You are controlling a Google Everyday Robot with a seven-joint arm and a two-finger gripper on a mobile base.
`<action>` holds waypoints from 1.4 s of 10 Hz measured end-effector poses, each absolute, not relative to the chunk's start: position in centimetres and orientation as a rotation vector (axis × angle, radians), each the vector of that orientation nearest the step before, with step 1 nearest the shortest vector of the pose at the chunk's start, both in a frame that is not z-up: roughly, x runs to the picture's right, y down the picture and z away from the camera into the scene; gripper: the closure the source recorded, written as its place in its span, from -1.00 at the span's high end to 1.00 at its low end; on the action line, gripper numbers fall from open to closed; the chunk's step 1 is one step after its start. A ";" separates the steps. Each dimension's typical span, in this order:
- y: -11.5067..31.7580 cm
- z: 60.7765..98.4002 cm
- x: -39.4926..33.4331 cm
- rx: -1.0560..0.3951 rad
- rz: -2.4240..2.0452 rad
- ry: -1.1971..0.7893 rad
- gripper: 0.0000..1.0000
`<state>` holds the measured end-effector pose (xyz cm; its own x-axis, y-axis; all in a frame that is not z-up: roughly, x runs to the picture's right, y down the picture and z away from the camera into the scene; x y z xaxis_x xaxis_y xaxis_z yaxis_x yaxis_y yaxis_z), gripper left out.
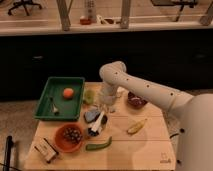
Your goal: Place brush in metal cup
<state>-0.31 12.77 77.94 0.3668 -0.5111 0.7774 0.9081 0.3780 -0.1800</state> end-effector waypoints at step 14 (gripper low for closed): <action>12.5 78.1 -0.2 -0.677 -1.011 -0.724 0.60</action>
